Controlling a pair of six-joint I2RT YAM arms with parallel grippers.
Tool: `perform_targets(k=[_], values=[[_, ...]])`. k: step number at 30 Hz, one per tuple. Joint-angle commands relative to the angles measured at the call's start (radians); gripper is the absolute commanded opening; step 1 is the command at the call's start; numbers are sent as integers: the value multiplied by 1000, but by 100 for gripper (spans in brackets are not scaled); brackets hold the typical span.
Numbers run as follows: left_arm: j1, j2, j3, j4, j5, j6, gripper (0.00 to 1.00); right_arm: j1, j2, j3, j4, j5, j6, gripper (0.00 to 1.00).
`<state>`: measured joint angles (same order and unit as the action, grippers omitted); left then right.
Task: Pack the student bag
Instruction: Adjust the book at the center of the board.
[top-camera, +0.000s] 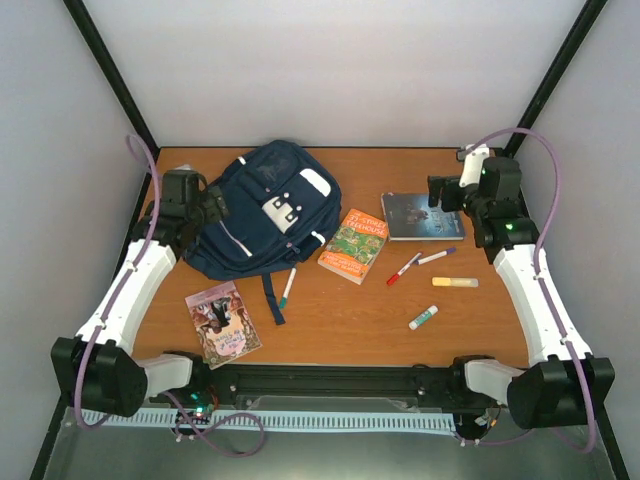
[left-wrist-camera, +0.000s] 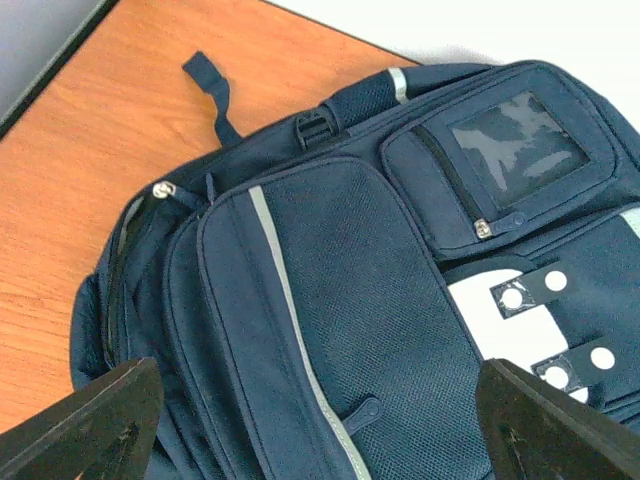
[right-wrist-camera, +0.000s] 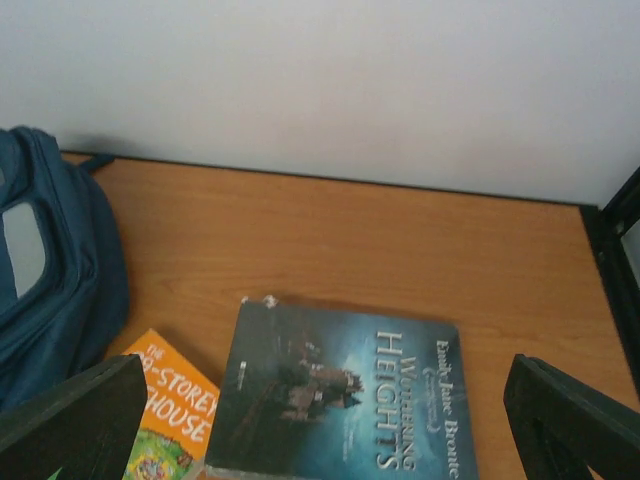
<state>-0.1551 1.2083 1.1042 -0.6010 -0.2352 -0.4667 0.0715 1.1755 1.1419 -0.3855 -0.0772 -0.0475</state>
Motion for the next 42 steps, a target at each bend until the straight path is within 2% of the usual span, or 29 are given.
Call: perform_targets(k=[1,3,7,10,14,18,27,32,42], values=[[54,-46,-40,90,137,-40,88,-25,-34,-58,-2,-83,21,100],[73,-70,-66,113,174,-45,88,-32,-45,-90,1,-135,-2,100],[97,-106,-120,123,226,-99,77,-45,-74,-183,17,-273,-85,100],[101,-91,-125,116,339,-72,74,-51,-92,-257,26,-343,-134,99],[84,-66,-151,162,474,-51,63,-56,-114,-328,26,-418,-187,98],[28,-44,-177,204,542,-39,59,-59,-128,-372,20,-480,-231,97],[-186,46,-156,200,616,12,62,-63,-134,-400,19,-536,-267,98],[-265,138,-136,209,618,16,66,-64,-118,-400,23,-539,-274,98],[-413,424,67,173,623,81,71,-65,-75,-393,23,-459,-279,97]])
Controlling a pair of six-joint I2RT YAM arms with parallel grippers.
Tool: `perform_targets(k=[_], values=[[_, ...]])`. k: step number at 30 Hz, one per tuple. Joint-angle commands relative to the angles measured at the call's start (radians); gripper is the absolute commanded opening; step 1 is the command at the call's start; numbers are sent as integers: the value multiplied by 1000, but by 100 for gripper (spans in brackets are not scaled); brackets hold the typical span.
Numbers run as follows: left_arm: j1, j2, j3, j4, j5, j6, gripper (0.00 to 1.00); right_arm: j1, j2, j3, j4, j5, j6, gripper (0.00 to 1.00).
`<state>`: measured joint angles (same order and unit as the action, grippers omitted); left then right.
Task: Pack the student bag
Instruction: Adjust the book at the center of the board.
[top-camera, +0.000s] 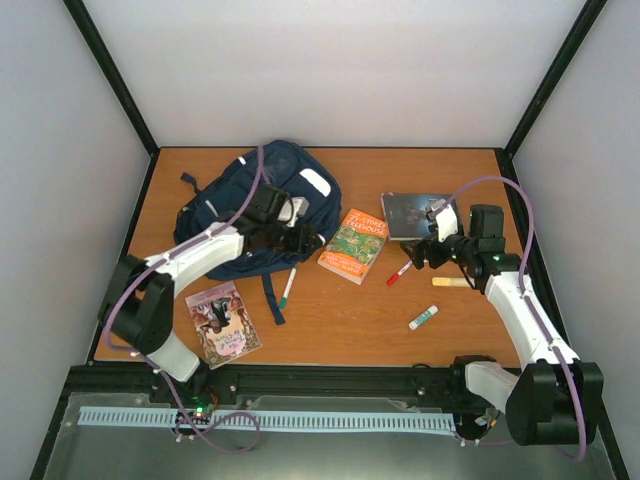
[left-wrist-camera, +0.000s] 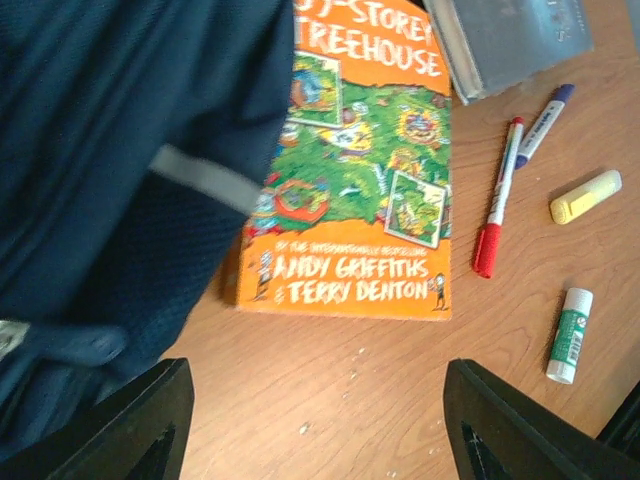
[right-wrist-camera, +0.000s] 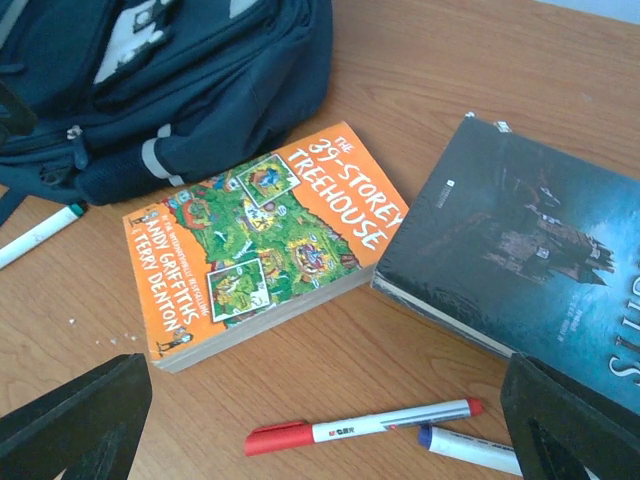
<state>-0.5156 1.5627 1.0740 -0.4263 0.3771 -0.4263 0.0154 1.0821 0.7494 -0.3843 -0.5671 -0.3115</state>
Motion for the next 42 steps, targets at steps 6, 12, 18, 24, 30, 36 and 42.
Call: perform_targets(k=[6,12,18,24,30,36,42], values=[[-101,226,192,50,20,5,71,-9,31,-1,21,34,-15,97],[-116,333,273,27,8,-13,72,-9,38,-1,21,44,-21,97],[-116,402,315,-9,-30,-13,72,-9,43,-1,18,46,-22,98],[-138,425,313,-29,-116,6,74,-9,43,-2,17,42,-25,98],[-184,449,323,-51,-125,31,75,-9,50,0,15,38,-26,98],[-219,447,317,-51,-77,17,74,-9,49,-1,12,37,-26,98],[-293,439,323,-81,-48,25,74,-9,52,0,12,34,-28,98]])
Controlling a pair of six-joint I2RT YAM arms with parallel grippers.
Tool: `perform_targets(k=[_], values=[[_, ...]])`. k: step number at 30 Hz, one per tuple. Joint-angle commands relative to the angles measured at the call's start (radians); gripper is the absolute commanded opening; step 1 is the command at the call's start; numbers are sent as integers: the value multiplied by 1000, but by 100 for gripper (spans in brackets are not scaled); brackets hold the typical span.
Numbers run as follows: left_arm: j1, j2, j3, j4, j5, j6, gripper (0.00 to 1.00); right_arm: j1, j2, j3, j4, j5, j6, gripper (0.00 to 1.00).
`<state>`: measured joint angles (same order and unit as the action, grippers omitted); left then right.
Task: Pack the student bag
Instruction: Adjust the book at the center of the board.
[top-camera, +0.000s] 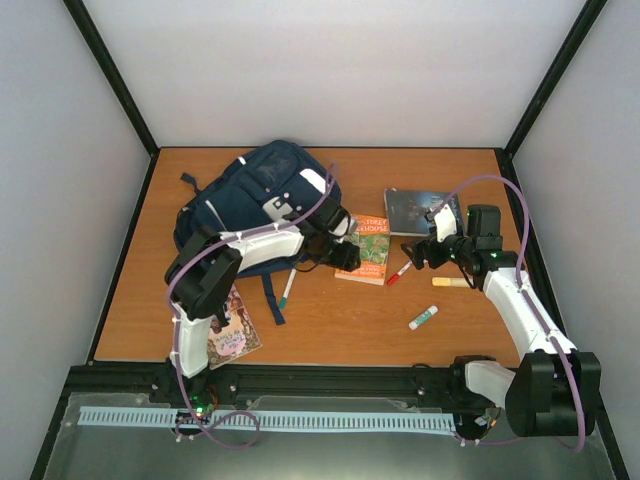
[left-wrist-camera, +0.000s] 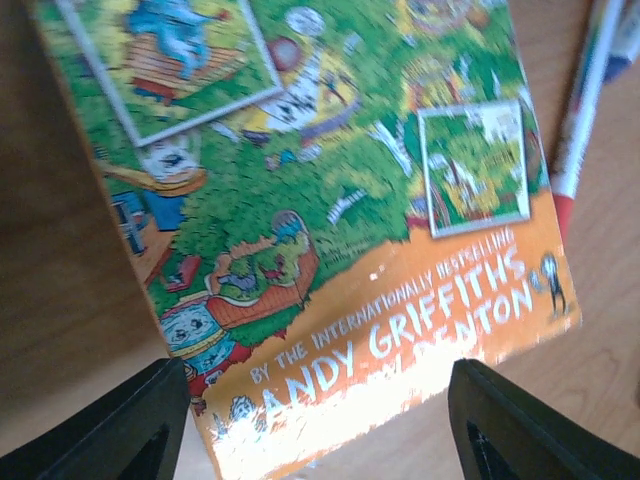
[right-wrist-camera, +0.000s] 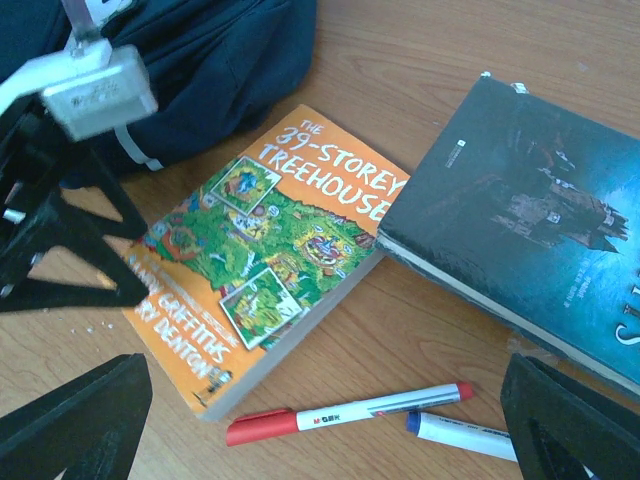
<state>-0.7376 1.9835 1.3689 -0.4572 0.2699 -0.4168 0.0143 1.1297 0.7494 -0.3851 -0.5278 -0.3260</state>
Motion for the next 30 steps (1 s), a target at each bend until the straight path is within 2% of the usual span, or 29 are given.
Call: perform_targets(k=[1,6,10,13,17,22,26,30], values=[[-83,18,32,-53,61,15,74,-7,5,2,12,-6,-13,97],[-109,2,48,-81,42,19,74,-7,4,1,9,-8,-9,98],[-104,-77,60,-183,-91,81,75,-8,-2,3,8,-7,-9,98],[-61,-174,55,-234,-158,105,79,-8,-4,2,8,-8,-10,98],[73,-284,47,-278,-179,109,84,-8,-6,3,8,-13,-9,98],[276,-324,65,-338,-269,104,89,-8,-11,4,7,-21,-6,98],[428,-339,64,-369,-287,14,92,-8,-13,5,5,-23,-5,98],[575,-342,-1,-359,-298,-112,92,-8,-17,4,5,-23,-2,98]])
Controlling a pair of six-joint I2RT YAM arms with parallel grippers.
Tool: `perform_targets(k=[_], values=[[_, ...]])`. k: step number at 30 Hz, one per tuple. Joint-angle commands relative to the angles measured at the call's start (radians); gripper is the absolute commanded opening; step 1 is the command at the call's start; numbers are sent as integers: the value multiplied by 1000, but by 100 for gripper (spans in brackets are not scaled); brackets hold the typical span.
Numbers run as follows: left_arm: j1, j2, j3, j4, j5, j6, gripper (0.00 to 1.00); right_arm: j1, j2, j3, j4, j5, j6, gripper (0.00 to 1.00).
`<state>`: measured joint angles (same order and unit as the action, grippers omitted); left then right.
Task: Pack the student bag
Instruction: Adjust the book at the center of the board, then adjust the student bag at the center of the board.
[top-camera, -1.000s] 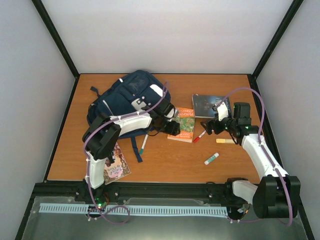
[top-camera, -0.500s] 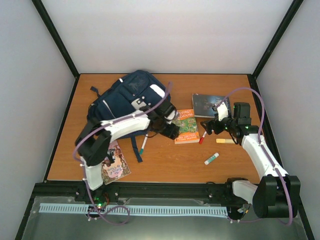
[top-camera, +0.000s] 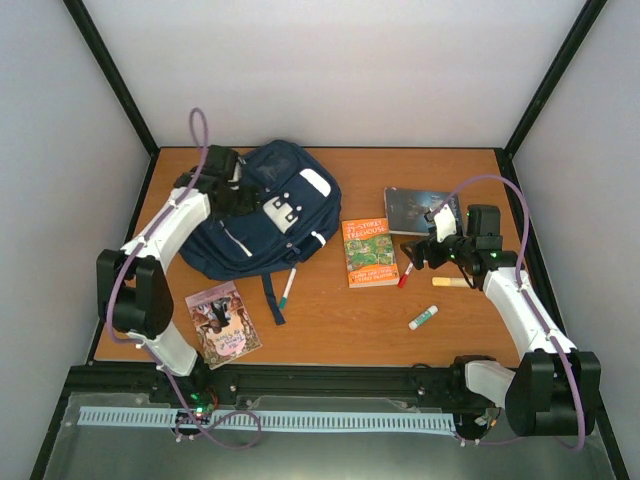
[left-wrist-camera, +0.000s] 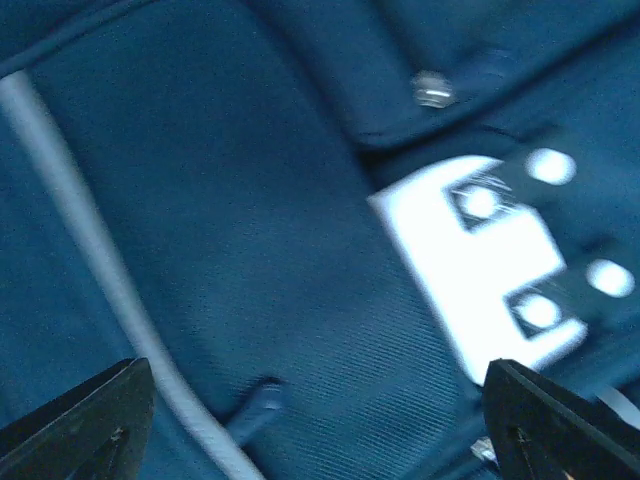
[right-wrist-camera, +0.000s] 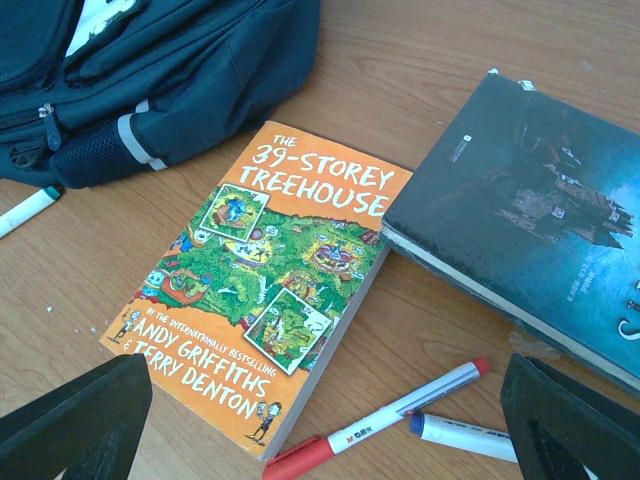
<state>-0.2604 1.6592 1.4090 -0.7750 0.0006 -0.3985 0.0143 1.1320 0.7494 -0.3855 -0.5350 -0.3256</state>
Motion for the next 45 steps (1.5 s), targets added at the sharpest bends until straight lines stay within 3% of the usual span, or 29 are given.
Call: perform_targets(k=[1,10,15,21,24,45], values=[[124,-18,-64,-32,-31,-161,92,-8,-19,5,4,-18,-2,98],[276,-71,-239,47,-124,-277,96,-8,-9,4,-3,-38,-7,98],[305,-63,-284,89,-121,-295,96,-8,-1,4,-6,-43,-11,98],[305,-49,-326,167,-8,-281,78,-5,32,7,-25,-153,-35,87],[301,-61,-368,210,39,-296,73,4,43,16,-28,-149,-28,87],[-5,-98,-474,349,169,-354,71,99,123,90,-49,-51,-32,80]])
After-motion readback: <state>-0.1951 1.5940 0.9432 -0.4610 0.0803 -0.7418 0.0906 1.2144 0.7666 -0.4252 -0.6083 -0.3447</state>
